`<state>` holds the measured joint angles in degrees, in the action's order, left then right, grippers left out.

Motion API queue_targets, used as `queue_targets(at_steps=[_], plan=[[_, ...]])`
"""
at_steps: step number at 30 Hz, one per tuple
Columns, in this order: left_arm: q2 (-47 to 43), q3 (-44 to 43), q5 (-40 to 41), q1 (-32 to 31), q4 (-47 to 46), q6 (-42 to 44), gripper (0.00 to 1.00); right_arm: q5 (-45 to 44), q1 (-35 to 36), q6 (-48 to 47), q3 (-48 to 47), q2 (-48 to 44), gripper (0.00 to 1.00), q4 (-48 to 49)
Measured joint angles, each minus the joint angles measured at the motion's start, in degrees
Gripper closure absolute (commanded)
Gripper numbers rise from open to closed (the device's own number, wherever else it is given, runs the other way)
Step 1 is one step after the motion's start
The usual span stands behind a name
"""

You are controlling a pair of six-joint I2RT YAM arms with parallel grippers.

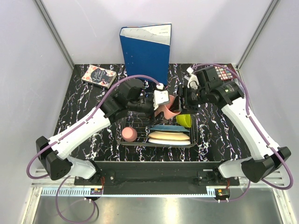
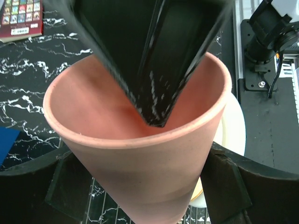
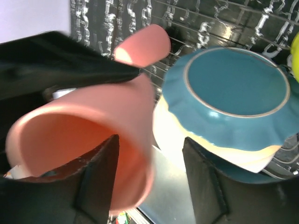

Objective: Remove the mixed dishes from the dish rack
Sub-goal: Place the cup at the center of the board.

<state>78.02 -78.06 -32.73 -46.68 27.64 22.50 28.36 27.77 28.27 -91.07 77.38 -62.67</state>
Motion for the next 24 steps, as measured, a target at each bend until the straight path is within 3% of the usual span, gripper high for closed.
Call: queue_targets(at_steps=[4, 6, 8, 9, 13, 16, 19, 24], plan=[[0.00, -0.24, 0.00, -0.31, -0.26, -0.13, 1.00, -0.96, 0.00, 0.22, 2.05, 0.28, 0.97, 1.38], [0.00, -0.24, 0.24, -0.37, -0.31, -0.33, 1.00, -1.86, 0.04, 0.52, 2.16, 0.22, 1.00, 1.97], [-0.02, -0.22, 1.01, -0.42, -0.46, -0.42, 0.89, -2.86, 0.09, 0.92, 2.10, 0.00, 1.00, 2.47], [-0.02, -0.22, 1.64, -0.44, -0.66, -0.48, 0.58, -3.72, 0.26, 0.92, 1.73, -0.09, 1.00, 2.45], [-1.03, 0.57, 7.72, -1.36, -4.39, -3.26, 0.01, -9.86, 0.94, 0.63, -3.43, 0.00, 1.00, 0.79], [-4.63, 3.28, 18.43, -1.60, -9.01, -9.94, 0.01, -16.90, 0.50, 0.31, -10.60, 0.57, 1.00, -1.73], [-8.07, 4.48, 31.15, -0.33, -9.62, -20.00, 0.01, -22.82, -5.16, -0.02, -17.84, 0.76, 1.00, -3.32], [-8.68, -0.26, 43.69, 1.01, -1.09, -37.22, 0.01, -35.32, -14.64, 0.96, -24.50, 3.10, 1.00, -5.68]])
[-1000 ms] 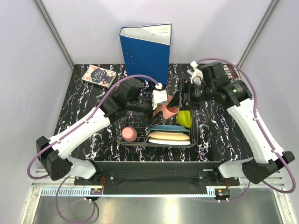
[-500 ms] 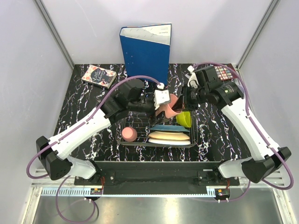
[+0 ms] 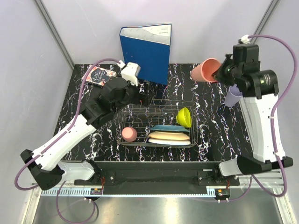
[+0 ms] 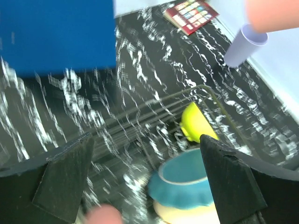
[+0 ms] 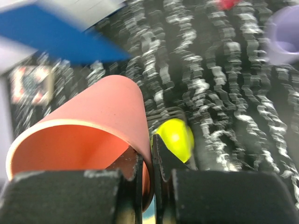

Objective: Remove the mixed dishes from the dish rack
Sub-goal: Place the cup at the center of the board.

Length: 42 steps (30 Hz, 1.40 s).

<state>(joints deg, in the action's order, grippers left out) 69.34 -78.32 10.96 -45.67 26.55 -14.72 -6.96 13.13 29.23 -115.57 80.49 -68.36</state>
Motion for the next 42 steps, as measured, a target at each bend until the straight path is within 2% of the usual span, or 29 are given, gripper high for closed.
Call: queue_targets(at_steps=[3, 7, 11, 16, 21, 24, 34, 42], plan=[[-1.16, 0.44, 2.12, -0.02, 4.70, -8.59, 0.01, -4.22, -5.77, 1.77, -2.78, 4.59, 1.00, -2.03], [-6.82, 7.67, 2.91, -0.02, 8.55, -15.32, 0.01, -6.08, -14.51, 4.87, -3.67, 10.82, 1.00, -2.69], [-12.00, 12.24, 3.30, -0.02, 11.04, -18.08, 0.01, -8.13, -22.93, 7.76, -5.53, 17.31, 1.00, -3.43], [-14.99, 14.43, 3.21, -0.02, 11.28, -19.28, 0.01, -8.90, -30.12, 9.94, -10.80, 23.58, 1.00, -3.76], [-15.89, 15.98, 3.10, -0.02, 11.28, -19.41, 0.01, -10.25, -31.08, 9.18, -22.80, 31.15, 1.00, -5.84], [-16.39, 16.98, 3.21, -0.02, 11.30, -19.39, 0.01, -10.36, -31.01, 8.72, -23.50, 32.52, 1.00, -6.73], [-15.91, 18.10, 3.15, -0.02, 11.43, -19.37, 0.01, -10.32, -31.01, 8.61, -11.56, 32.59, 1.00, -6.75], [-14.14, 18.10, 3.15, -0.02, 11.45, -19.34, 0.01, -10.29, -31.01, 8.59, -7.54, 31.87, 1.00, -4.46]])
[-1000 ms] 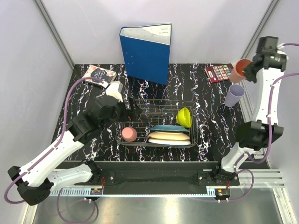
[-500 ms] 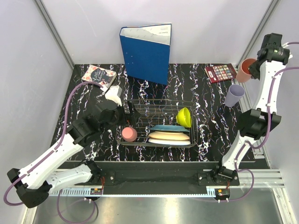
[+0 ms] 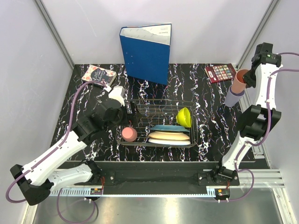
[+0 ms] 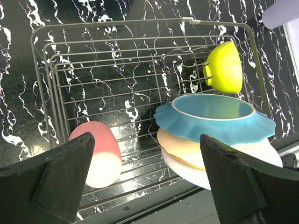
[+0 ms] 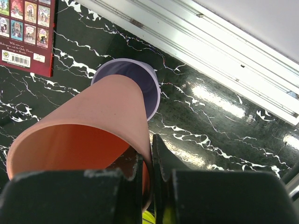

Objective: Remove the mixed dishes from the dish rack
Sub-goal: Place the cup at the center of the board.

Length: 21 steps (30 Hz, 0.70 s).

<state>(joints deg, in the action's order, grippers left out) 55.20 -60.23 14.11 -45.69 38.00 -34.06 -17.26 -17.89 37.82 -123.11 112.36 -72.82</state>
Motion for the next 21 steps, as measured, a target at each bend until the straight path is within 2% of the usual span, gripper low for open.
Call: queue_targets(at_steps=[7, 8, 9, 10, 13, 16, 21], plan=[[1.22, 0.35, 0.00, 0.00, -0.02, -0.02, 0.01, 0.22, 0.00, 0.02, 5.44, -0.98, 1.00, 3.21], [1.38, 0.46, 0.00, 0.00, -0.02, 0.00, 0.01, 0.24, 0.00, 0.04, 6.23, -1.05, 0.96, 3.65], [1.53, 0.50, 0.00, 0.00, -0.02, 0.00, 0.01, 0.24, 0.00, 0.04, 6.91, -1.07, 0.91, 4.20], [1.66, 0.57, 0.00, 0.00, -0.04, 0.00, 0.01, 0.24, 0.00, 0.04, 7.34, -1.07, 0.62, 4.50], [2.03, 0.61, 0.02, 0.00, -0.04, 0.00, 0.01, 0.59, 0.00, 0.76, 7.65, -1.07, 0.22, 5.22], [2.49, 0.63, 0.09, 0.00, -0.04, -0.02, 0.01, 1.86, 0.00, 1.88, 6.80, -1.40, 0.12, 6.01], [3.37, 0.63, 0.11, 0.00, -0.07, -0.04, 0.01, 5.05, 0.13, 4.35, -2.60, -1.44, 0.09, 5.97]])
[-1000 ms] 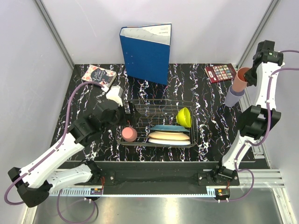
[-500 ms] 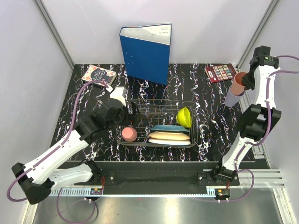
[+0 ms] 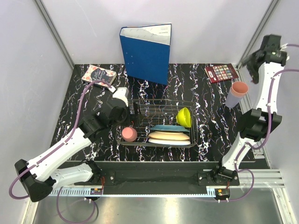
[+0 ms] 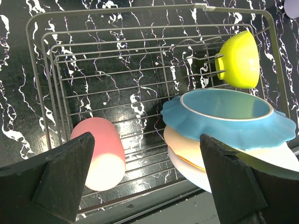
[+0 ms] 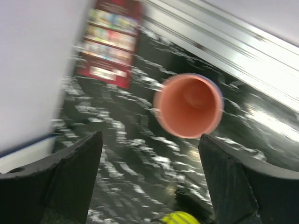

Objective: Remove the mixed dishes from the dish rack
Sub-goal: Place the cup at the center of the board, then pick up the cup from the dish rack.

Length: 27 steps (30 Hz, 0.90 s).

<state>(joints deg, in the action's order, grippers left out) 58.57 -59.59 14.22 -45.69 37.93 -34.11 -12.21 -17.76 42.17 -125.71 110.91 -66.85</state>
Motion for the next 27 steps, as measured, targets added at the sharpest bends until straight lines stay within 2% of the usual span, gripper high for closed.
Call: queue_targets(at_steps=[4, 6, 8, 11, 13, 15, 18, 20, 23, 27], plan=[[0.11, 0.00, 0.33, 0.00, 0.00, 0.00, 0.01, 3.61, 2.29, 0.79, -13.77, -0.46, 0.10, 0.28], [0.24, 0.00, 0.50, 0.00, 0.00, 0.00, 0.01, 6.03, 6.34, -0.39, -17.97, -1.99, 0.11, 1.79], [0.59, 0.00, 0.66, 0.00, 0.00, 0.02, 0.01, 9.66, 13.57, -2.99, -17.86, -5.22, 0.11, 4.92], [1.79, 0.00, 1.20, 0.00, 0.39, -0.02, 0.01, 13.86, 28.87, -7.67, -8.00, -13.00, 0.12, 10.88], [2.93, 0.00, 1.70, 0.00, 1.57, -0.33, 0.01, 15.47, 39.41, -9.86, 5.73, -20.44, 0.13, 16.81], [4.20, 0.04, 2.23, 0.00, 3.06, -1.27, 0.01, 16.92, 45.81, -10.51, 20.48, -27.87, 0.13, 21.53], [4.87, 0.39, 2.89, 0.00, 4.81, -3.56, 0.01, 16.81, 48.22, -10.03, 38.16, -36.52, 0.13, 24.85], [4.61, 0.94, 3.15, 0.00, 5.75, -5.40, 0.01, 16.31, 48.26, -9.31, 45.46, -40.13, 0.13, 25.59], [3.82, 2.14, 3.13, 0.00, 6.62, -7.96, 0.01, 16.20, 48.26, -8.90, 51.69, -44.06, 0.14, 27.02], [3.28, 4.39, 2.89, 0.00, 6.88, -11.08, 0.01, 16.24, 48.26, -8.92, 53.77, -47.69, 0.13, 28.06]])
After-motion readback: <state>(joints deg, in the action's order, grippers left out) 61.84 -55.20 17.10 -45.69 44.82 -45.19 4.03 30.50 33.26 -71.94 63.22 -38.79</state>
